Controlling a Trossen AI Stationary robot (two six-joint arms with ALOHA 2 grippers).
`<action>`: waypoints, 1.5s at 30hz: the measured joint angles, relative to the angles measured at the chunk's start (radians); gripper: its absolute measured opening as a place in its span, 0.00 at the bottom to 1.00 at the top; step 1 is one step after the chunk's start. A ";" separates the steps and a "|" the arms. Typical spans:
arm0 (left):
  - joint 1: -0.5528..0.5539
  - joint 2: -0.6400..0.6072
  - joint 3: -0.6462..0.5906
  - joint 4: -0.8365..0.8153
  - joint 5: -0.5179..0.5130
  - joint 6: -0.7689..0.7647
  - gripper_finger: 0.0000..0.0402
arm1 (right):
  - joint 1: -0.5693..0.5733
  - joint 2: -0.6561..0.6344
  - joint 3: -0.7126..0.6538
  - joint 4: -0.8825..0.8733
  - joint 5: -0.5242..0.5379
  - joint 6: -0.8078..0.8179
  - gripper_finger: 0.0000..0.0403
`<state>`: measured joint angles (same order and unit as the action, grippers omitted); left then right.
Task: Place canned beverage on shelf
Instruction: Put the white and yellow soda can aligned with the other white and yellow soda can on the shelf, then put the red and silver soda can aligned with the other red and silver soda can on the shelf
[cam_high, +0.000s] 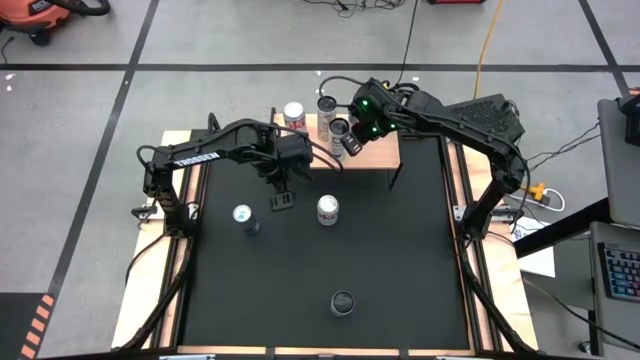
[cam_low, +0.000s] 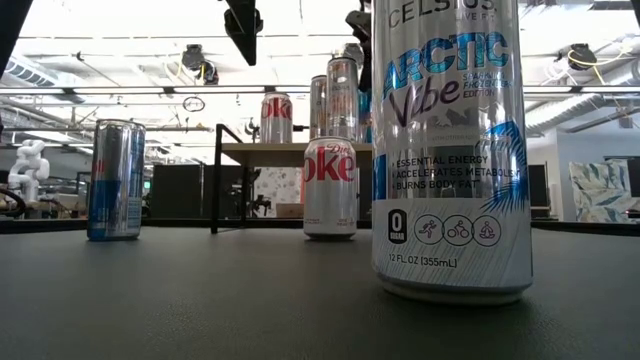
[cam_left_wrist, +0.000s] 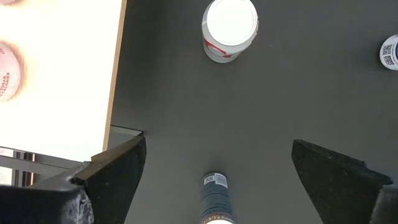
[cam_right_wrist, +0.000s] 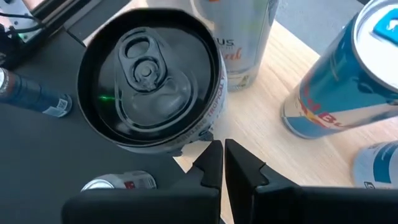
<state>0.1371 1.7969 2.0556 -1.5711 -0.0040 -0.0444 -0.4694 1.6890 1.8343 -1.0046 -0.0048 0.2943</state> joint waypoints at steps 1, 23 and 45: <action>0.000 0.000 0.000 0.000 0.000 0.000 0.99 | 0.000 0.000 0.000 0.004 0.000 0.000 0.00; 0.000 0.000 0.000 0.000 0.000 0.000 0.99 | 0.000 0.057 0.000 0.107 -0.049 -0.008 0.00; 0.000 0.000 0.000 0.084 0.000 0.000 0.99 | 0.004 -0.122 0.000 -0.303 -0.037 -0.085 0.00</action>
<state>0.1371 1.7969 2.0556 -1.4868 -0.0044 -0.0448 -0.4654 1.5666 1.8347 -1.3074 -0.0417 0.2091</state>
